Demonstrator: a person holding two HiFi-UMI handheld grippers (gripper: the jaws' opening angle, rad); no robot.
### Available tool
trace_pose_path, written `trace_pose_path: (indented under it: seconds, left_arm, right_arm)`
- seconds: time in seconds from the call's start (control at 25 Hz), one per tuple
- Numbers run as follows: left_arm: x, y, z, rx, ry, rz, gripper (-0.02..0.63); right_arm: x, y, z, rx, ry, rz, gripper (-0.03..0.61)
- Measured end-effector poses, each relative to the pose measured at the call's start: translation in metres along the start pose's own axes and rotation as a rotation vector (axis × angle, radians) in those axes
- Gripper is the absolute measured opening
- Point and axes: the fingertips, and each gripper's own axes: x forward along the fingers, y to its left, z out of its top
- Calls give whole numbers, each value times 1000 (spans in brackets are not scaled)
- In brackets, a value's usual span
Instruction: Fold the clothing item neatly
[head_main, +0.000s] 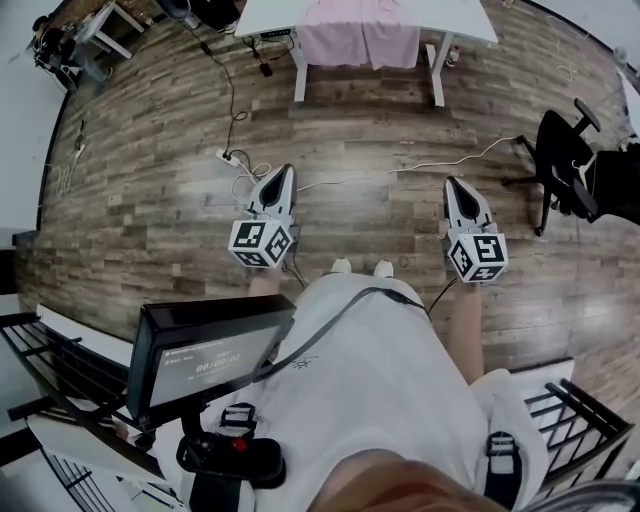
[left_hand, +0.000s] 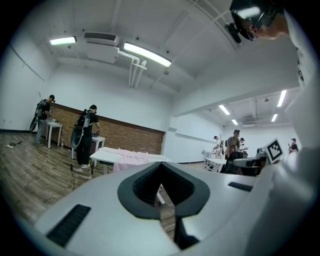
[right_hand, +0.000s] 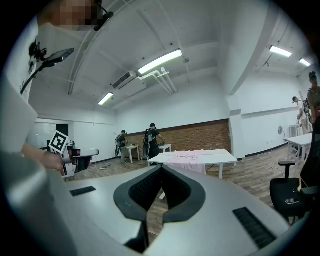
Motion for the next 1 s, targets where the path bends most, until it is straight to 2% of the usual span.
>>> trace_pose_path:
  seconds: [0.24,0.56,1.0]
  left_arm:
    - [3,-4,-5,-16,3,11,2]
    - [16,-17,-12,4,20,13,2]
    - [19,-22,-10,-22,16,8,2]
  right_arm:
    - [-2,-11,-4,11,0,6,2]
    - [-2,-31,-9,30,0,10,2]
    - [-4,-34,-4,23,-1,23,2]
